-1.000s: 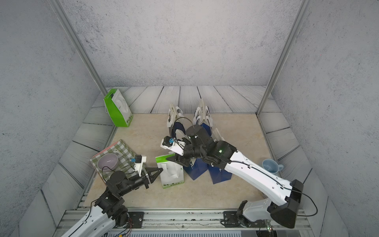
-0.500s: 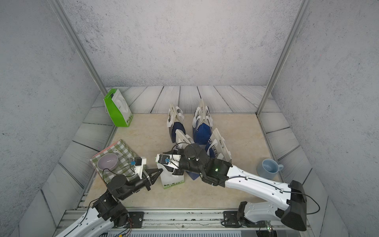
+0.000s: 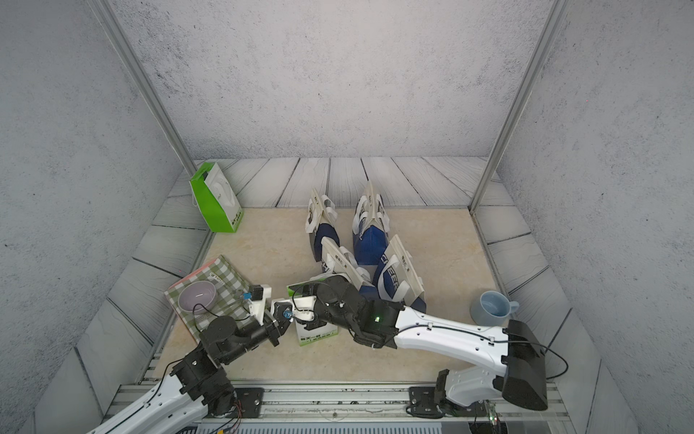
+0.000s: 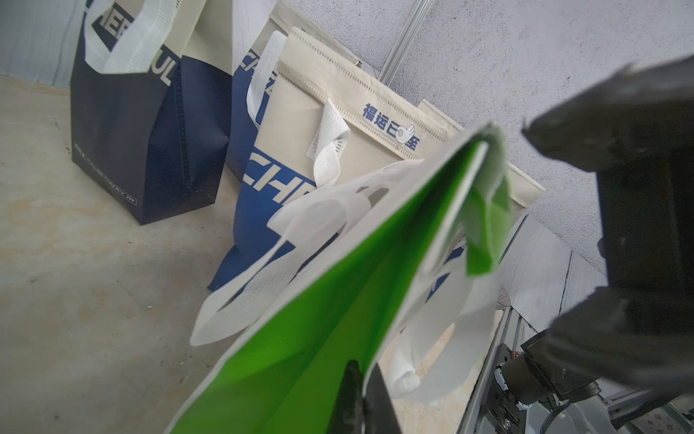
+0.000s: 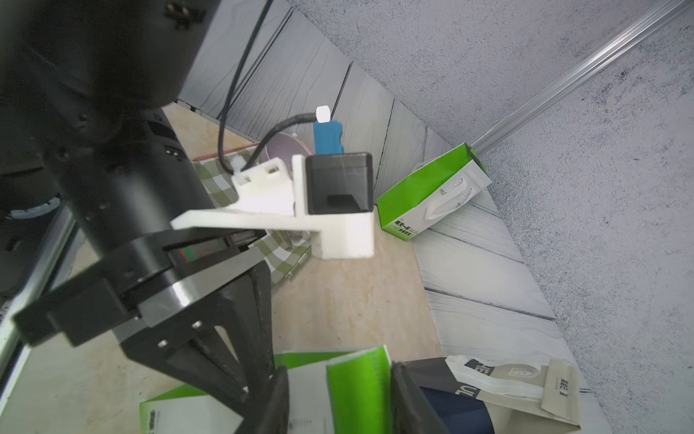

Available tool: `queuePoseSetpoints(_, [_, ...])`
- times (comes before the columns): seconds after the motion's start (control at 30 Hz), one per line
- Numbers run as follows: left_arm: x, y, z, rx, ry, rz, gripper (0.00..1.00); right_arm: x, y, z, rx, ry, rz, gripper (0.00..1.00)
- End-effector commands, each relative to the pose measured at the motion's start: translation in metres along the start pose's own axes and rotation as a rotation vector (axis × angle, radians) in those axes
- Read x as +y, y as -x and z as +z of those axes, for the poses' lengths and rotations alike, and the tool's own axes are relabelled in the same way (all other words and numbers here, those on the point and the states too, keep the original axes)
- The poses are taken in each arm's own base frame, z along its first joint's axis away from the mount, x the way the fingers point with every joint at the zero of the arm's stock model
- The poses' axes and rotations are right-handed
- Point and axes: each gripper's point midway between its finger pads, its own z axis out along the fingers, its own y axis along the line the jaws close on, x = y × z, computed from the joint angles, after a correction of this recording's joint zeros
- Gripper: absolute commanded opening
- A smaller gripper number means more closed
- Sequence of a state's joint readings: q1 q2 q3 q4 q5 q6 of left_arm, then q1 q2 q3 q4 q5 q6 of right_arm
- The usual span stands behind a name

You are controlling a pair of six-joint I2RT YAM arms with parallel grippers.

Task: Open the takeout bag
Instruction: Open the takeout bag at the center of the board.

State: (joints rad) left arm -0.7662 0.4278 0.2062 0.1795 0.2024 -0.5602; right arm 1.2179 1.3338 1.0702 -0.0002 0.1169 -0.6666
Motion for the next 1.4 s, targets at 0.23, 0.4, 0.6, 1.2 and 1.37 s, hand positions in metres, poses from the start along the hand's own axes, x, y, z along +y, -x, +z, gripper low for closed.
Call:
queuePoseSetpoints(0.23, [-0.014,0.021,-0.003,-0.052,-0.029,0.026,0.0,-0.009,-0.015,0.014,0.103,-0.128,-0.103,0.46])
queuePoseSetpoints(0.4, [-0.014,0.02,-0.005,-0.051,-0.03,0.029,0.0,-0.017,-0.017,0.015,0.118,-0.19,-0.11,0.43])
queuePoseSetpoints(0.6, [-0.015,0.019,-0.005,-0.047,-0.034,0.027,0.0,-0.019,-0.02,0.018,0.138,-0.205,-0.128,0.38])
queuePoseSetpoints(1.2, [-0.01,0.015,-0.005,-0.031,-0.013,0.032,0.0,-0.02,-0.02,0.012,0.133,-0.208,-0.091,0.15])
queuePoseSetpoints(1.37, [-0.01,0.014,-0.006,-0.027,-0.012,0.034,0.0,-0.019,-0.021,0.011,0.134,-0.205,-0.084,0.22])
